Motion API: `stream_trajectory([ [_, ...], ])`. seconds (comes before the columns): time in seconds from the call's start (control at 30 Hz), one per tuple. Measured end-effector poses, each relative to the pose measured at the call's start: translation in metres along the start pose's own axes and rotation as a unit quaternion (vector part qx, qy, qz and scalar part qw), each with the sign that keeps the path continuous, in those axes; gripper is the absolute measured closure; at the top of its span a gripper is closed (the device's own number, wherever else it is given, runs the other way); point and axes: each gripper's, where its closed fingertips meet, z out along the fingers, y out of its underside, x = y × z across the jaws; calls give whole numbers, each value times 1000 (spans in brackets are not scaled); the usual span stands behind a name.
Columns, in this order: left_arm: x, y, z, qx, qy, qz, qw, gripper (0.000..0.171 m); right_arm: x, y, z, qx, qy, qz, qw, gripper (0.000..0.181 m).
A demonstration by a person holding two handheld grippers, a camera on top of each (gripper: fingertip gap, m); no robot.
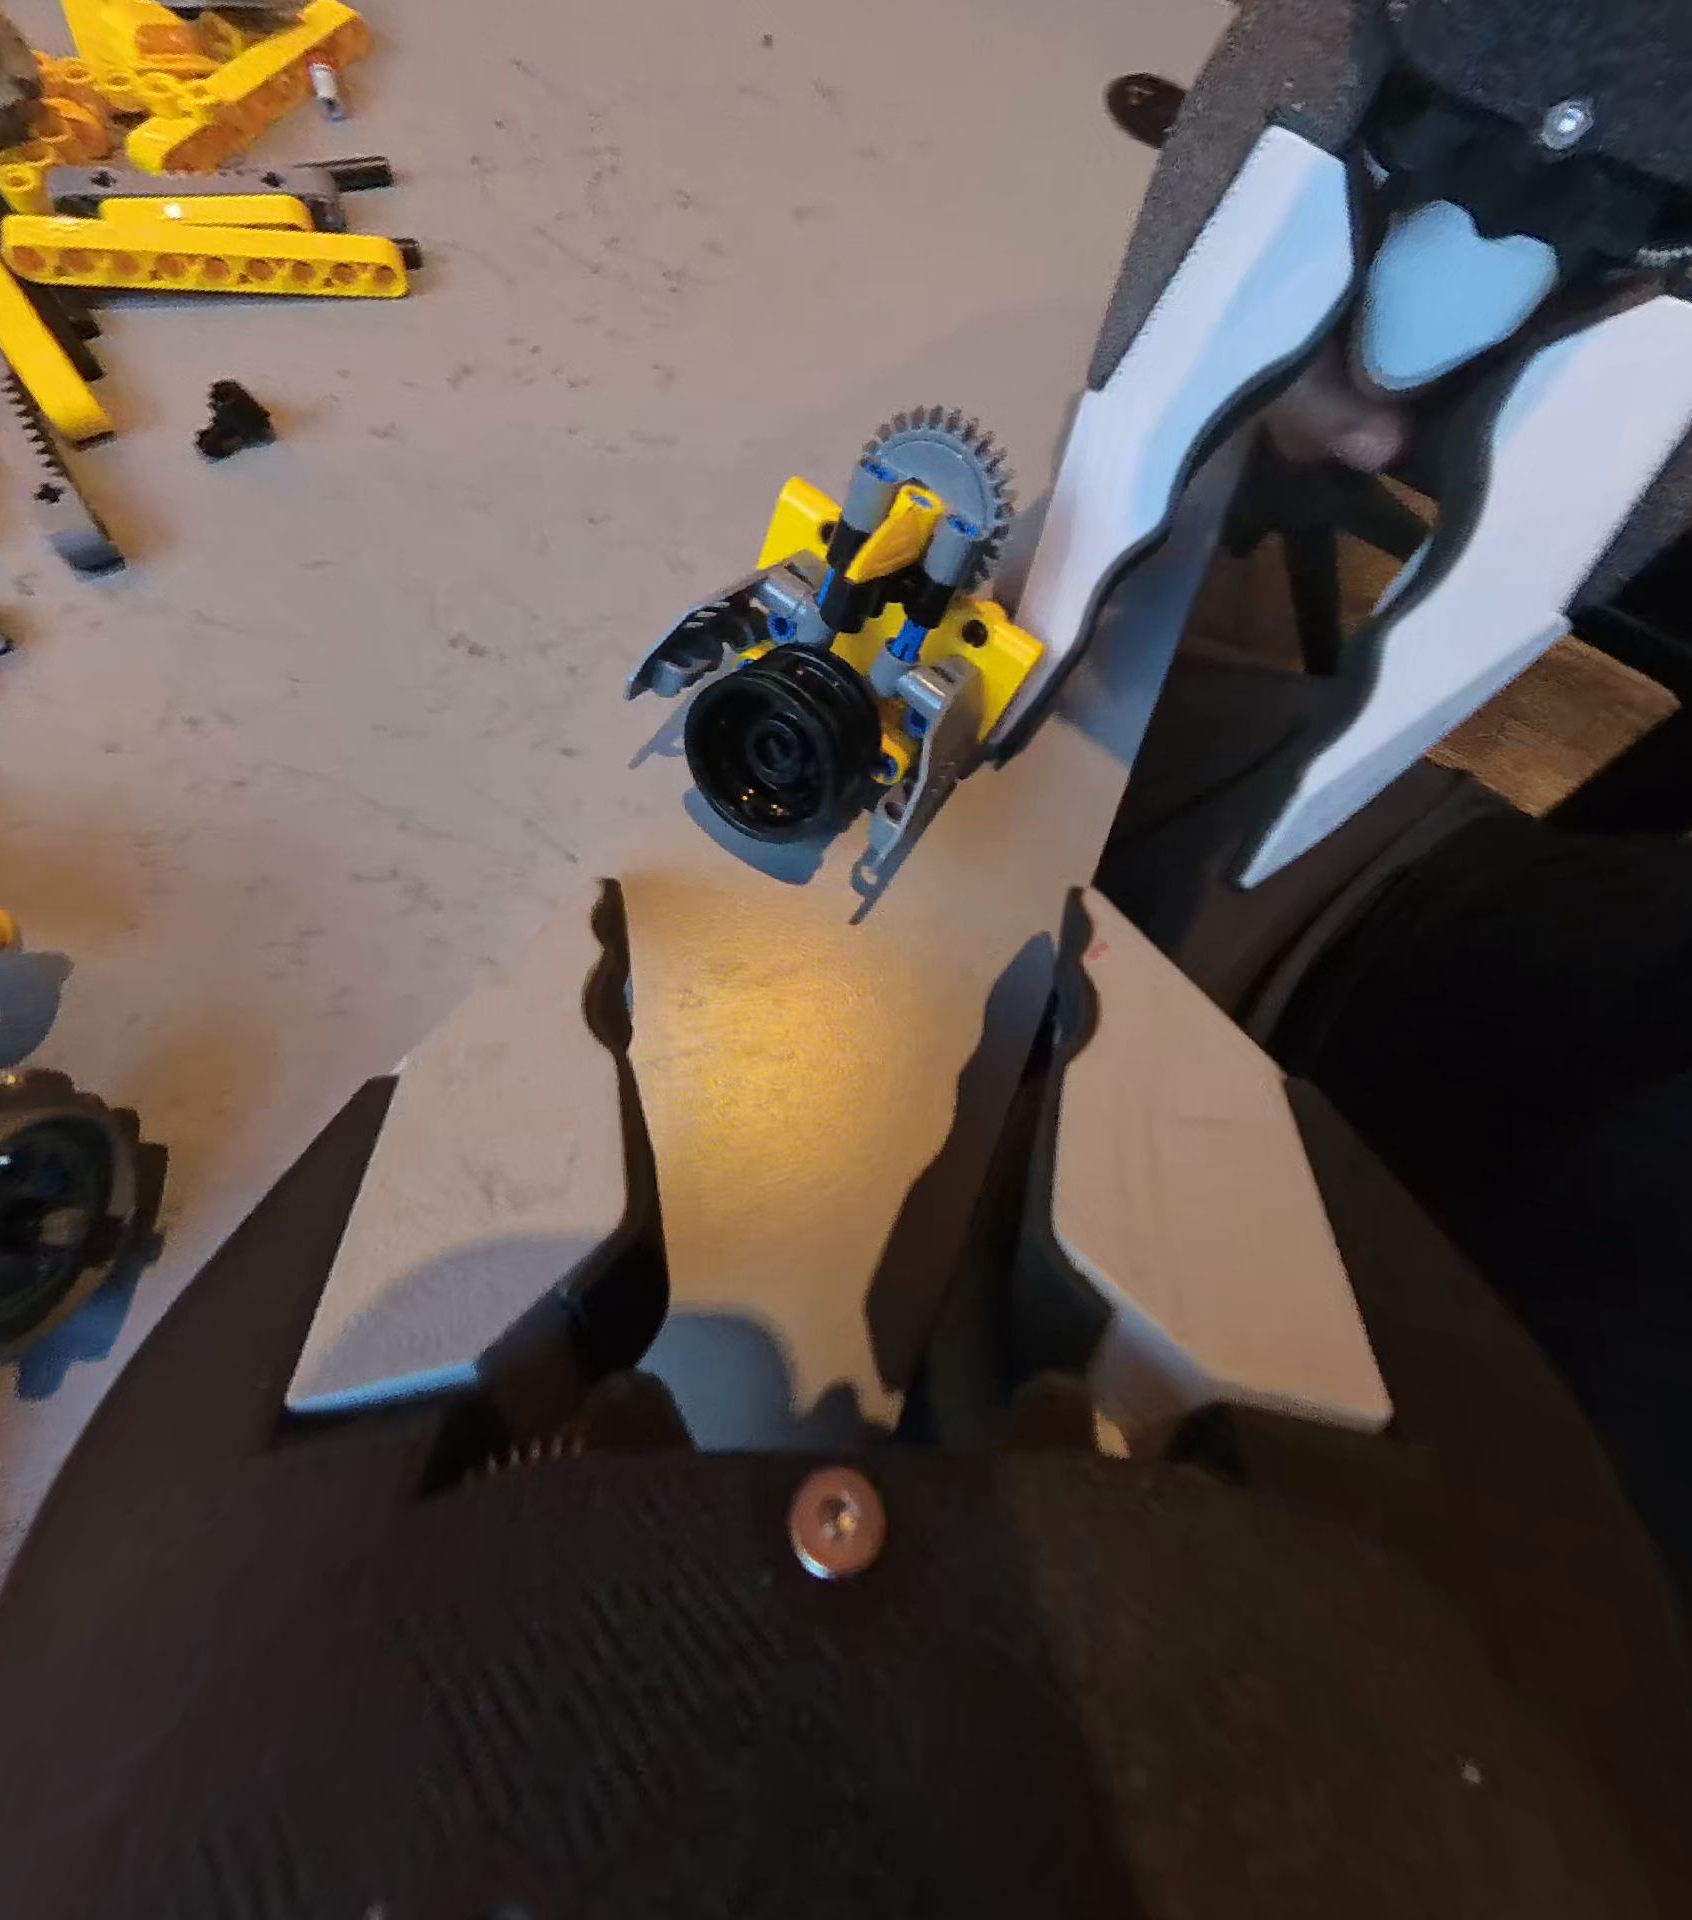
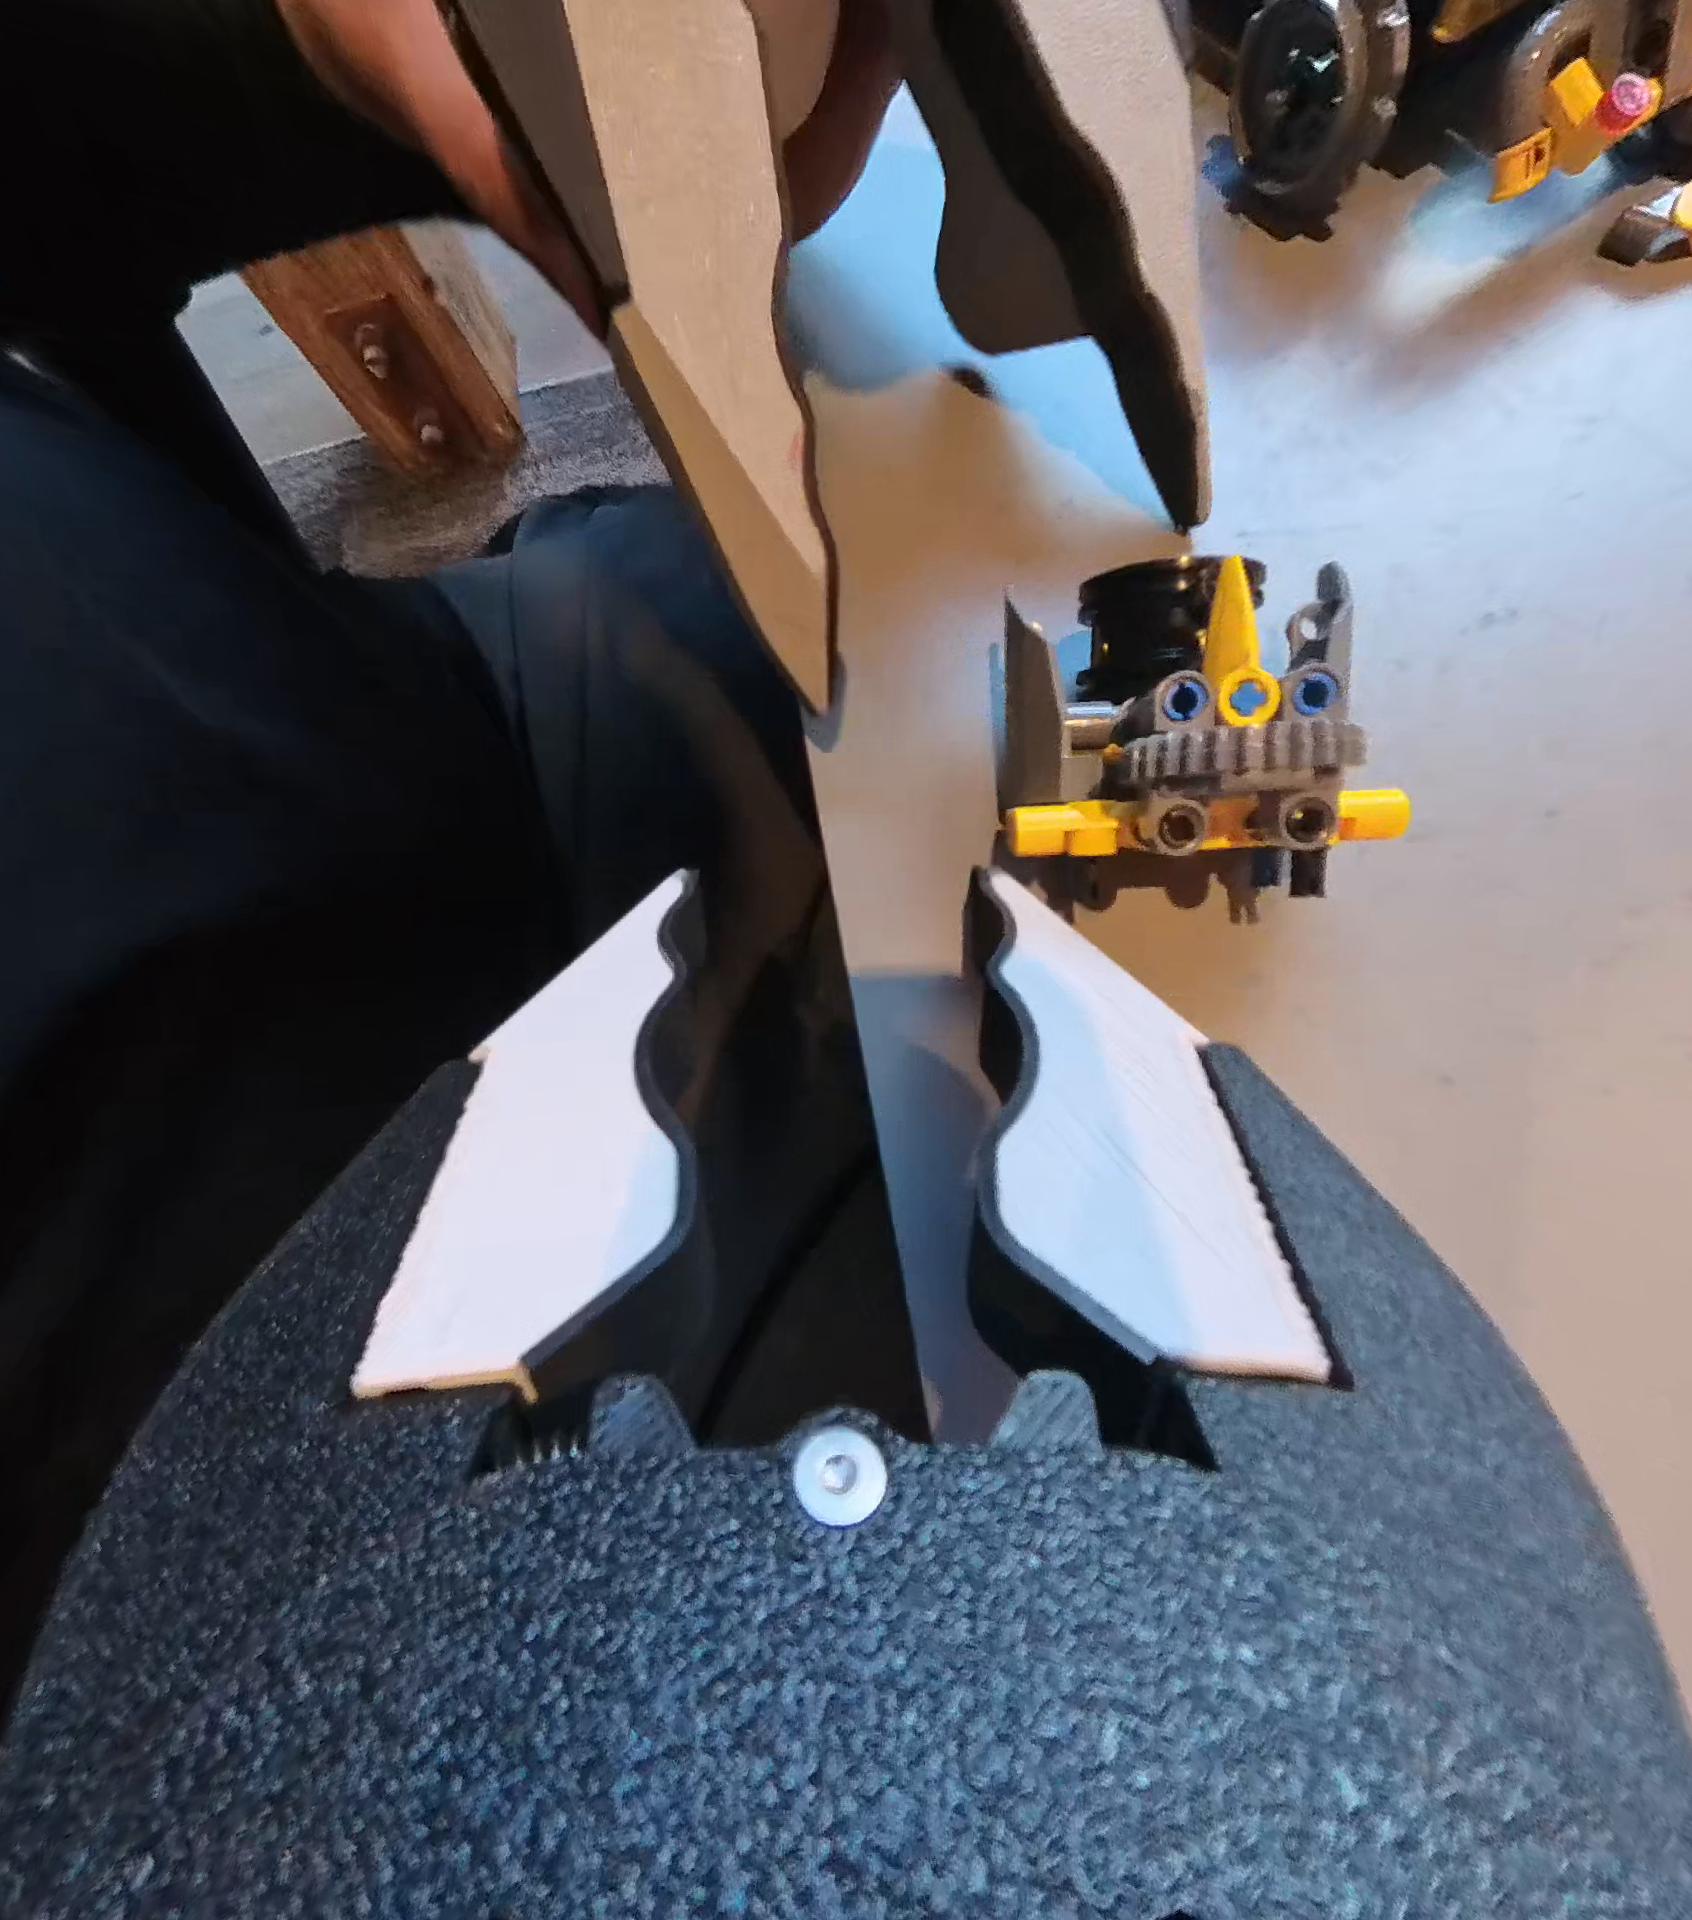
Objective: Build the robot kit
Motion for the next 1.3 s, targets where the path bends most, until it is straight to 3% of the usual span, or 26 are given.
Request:
stream_trajectory([
  [0.17, 0, -6, -6, -11, 24, 47, 999, 93, 15, 2, -27, 4, 39, 4, 999, 144],
  [0.3, 6, -5, -7, -24, 68, 98, 993, 106, 39, -3, -49, 28, 78, 31, 996, 154],
  [0.37, 10, -6, -10, -20, 109, 112, 988, 123, 47, -8, -53, 34, 88, 34, 995, 155],
  [0.43, 9, -14, -14, 2, 132, 109, 985, 130, 49, -12, -53, 35, 84, 25, 996, 160],
  [0.6, -16, -22, -18, -8, 102, 82, 991, 137, 54, -13, -52, 29, 76, 9, 997, 160],
  [0.8, -3, -29, -16, 7, 168, 53, 984, 149, 54, -18, -48, 46, 62, -6, 997, 156],
  [0.97, -3, -27, -9, -9, 184, 35, 982, 144, 57, -19, -45, 40, 62, -12, 997, 145],
  [1.17, -2, -25, -4, -24, 193, 19, 981, 148, 56, -30, -42, 48, 51, -18, 997, 143],
  [1.3, -10, -30, -6, -15, 167, 28, 985, 128, 55, -31, -38, 34, 45, -25, 998, 141],
])
